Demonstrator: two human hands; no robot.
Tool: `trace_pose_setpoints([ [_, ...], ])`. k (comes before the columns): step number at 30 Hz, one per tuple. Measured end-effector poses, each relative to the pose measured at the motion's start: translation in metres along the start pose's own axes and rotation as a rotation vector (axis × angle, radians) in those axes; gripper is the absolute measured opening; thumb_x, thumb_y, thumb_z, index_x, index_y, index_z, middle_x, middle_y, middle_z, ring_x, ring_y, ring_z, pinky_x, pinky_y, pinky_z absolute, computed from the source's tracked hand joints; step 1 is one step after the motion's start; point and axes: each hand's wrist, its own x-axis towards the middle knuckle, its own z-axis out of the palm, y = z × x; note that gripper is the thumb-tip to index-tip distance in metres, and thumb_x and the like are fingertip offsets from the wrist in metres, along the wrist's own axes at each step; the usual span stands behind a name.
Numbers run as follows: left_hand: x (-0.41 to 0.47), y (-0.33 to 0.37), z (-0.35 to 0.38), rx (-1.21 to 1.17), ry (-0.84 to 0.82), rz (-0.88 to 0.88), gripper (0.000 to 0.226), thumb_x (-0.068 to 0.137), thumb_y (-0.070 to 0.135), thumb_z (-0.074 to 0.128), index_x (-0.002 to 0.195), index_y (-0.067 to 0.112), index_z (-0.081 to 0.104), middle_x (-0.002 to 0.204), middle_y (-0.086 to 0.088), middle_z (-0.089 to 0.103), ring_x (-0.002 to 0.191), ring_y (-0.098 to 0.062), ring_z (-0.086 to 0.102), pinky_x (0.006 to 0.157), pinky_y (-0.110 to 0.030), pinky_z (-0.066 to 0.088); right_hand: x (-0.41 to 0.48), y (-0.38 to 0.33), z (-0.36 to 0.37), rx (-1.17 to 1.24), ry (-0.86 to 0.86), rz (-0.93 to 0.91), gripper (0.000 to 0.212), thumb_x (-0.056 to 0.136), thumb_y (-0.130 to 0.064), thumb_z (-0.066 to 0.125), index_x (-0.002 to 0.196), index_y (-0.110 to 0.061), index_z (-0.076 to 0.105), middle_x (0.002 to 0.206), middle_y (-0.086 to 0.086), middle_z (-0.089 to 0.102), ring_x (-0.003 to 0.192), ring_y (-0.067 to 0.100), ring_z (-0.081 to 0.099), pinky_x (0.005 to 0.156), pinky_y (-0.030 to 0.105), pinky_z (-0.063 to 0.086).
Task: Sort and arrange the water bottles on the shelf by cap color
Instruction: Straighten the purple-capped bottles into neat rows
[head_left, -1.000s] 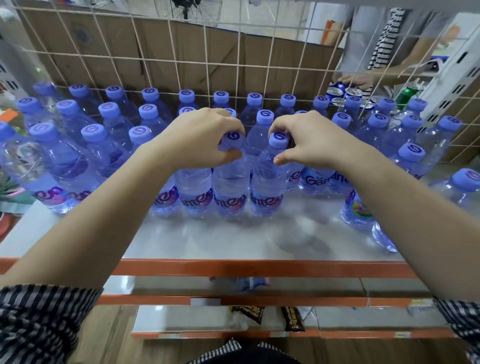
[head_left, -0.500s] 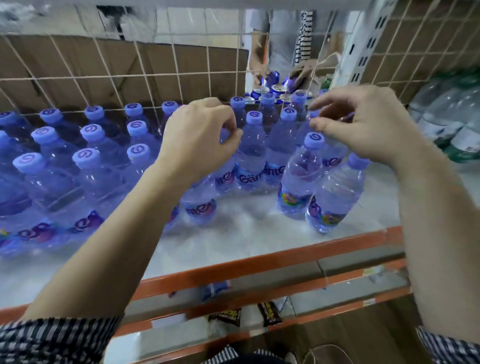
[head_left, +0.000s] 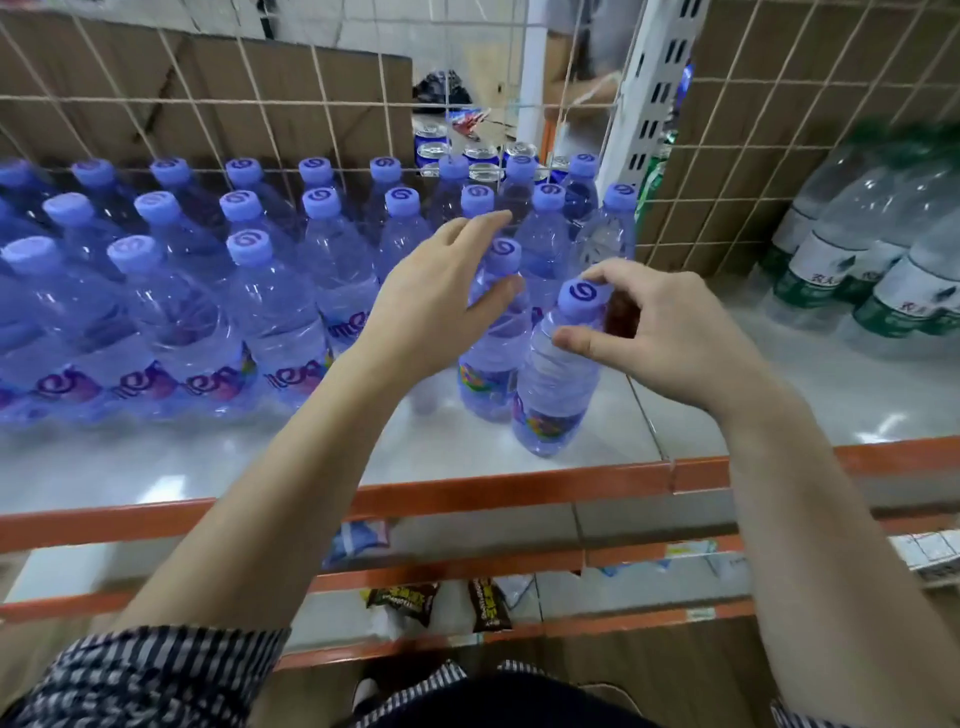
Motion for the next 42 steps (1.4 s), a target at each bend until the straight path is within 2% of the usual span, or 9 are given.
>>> trace_pose_setpoints([
  [9, 0.009, -0.005, -0.018, 0.106, -0.114, -0.117, 0.035, 0.090, 0.028, 0.064, 0.113, 0.005, 0.051, 0.102, -0.008, 0.052, 0.090, -0.029, 0.049, 0.078, -0.037, 0.037, 0.036, -0.007, 0.002, -0.040, -0.076, -0.135, 0.033, 0.082, -0.046, 0.072, 0.089, -0.014, 0.065, 0.071, -0.002, 0.059, 0.067, 0.017, 0.050, 0.063, 0.033, 0.037],
  [14, -0.006, -0.040, -0.050, 0.192, -0.059, -0.184, 0.035, 0.088, 0.033, 0.068, 0.103, 0.007, 0.050, 0.083, -0.002, 0.048, 0.078, -0.029, 0.044, 0.065, -0.034, 0.024, 0.068, -0.027, 0.009, -0.015, -0.124, -0.150, 0.027, 0.080, -0.039, 0.074, 0.089, -0.016, 0.066, 0.061, -0.010, 0.054, 0.058, 0.004, 0.047, 0.057, 0.030, 0.030],
  [19, -0.008, -0.066, -0.072, 0.271, -0.068, -0.195, 0.039, 0.085, 0.035, 0.070, 0.100, 0.005, 0.051, 0.091, -0.015, 0.061, 0.087, -0.038, 0.054, 0.074, -0.044, 0.041, 0.097, -0.052, 0.024, -0.071, -0.191, -0.188, 0.014, 0.075, -0.029, 0.073, 0.083, -0.021, 0.066, 0.067, -0.005, 0.062, 0.068, 0.017, 0.055, 0.062, 0.032, 0.042],
  [25, -0.002, -0.083, -0.086, 0.485, -0.045, -0.177, 0.050, 0.075, 0.059, 0.070, 0.088, 0.012, 0.057, 0.083, -0.008, 0.064, 0.084, -0.032, 0.057, 0.067, -0.040, 0.044, 0.118, -0.071, 0.041, -0.122, -0.285, -0.217, 0.026, 0.072, -0.021, 0.069, 0.098, -0.023, 0.071, 0.060, -0.011, 0.053, 0.060, 0.003, 0.049, 0.058, 0.028, 0.038],
  [28, -0.001, -0.086, -0.093, 0.455, -0.138, -0.045, 0.050, 0.077, 0.058, 0.070, 0.104, 0.016, 0.064, 0.098, -0.006, 0.063, 0.094, -0.032, 0.059, 0.070, -0.039, 0.043, 0.126, -0.077, 0.037, -0.171, -0.359, -0.221, 0.038, 0.077, -0.022, 0.067, 0.114, -0.031, 0.068, 0.075, -0.009, 0.062, 0.068, 0.005, 0.054, 0.066, 0.027, 0.045],
  [31, -0.003, -0.088, -0.098, 0.288, -0.281, 0.033, 0.046, 0.084, 0.035, 0.073, 0.125, 0.019, 0.063, 0.106, -0.006, 0.063, 0.103, -0.029, 0.057, 0.082, -0.041, 0.045, 0.129, -0.077, 0.039, -0.212, -0.354, -0.213, 0.037, 0.080, -0.049, 0.069, 0.114, -0.034, 0.063, 0.076, -0.016, 0.058, 0.071, 0.004, 0.054, 0.062, 0.026, 0.040],
  [33, -0.003, -0.091, -0.098, 0.253, -0.304, 0.028, 0.040, 0.087, 0.025, 0.070, 0.126, 0.018, 0.063, 0.106, -0.007, 0.063, 0.105, -0.029, 0.057, 0.085, -0.043, 0.045, 0.126, -0.077, 0.048, -0.245, -0.290, -0.219, 0.042, 0.080, -0.058, 0.067, 0.110, -0.028, 0.060, 0.074, -0.014, 0.051, 0.075, 0.016, 0.051, 0.063, 0.030, 0.034],
  [38, 0.002, -0.095, -0.096, 0.333, -0.259, 0.018, 0.040, 0.087, 0.038, 0.069, 0.119, 0.015, 0.065, 0.107, -0.010, 0.063, 0.102, -0.032, 0.057, 0.078, -0.042, 0.044, 0.119, -0.078, 0.059, -0.288, -0.186, -0.280, 0.030, 0.092, -0.043, 0.061, 0.110, -0.019, 0.057, 0.067, -0.009, 0.042, 0.077, 0.020, 0.042, 0.064, 0.031, 0.025],
  [42, 0.003, -0.099, -0.095, 0.352, -0.232, 0.027, 0.044, 0.086, 0.046, 0.067, 0.117, 0.014, 0.065, 0.108, -0.010, 0.063, 0.102, -0.032, 0.057, 0.074, -0.039, 0.043, 0.118, -0.078, 0.056, -0.245, -0.252, -0.261, 0.032, 0.094, -0.038, 0.059, 0.113, -0.014, 0.050, 0.086, 0.000, 0.052, 0.080, 0.019, 0.043, 0.065, 0.031, 0.025],
])
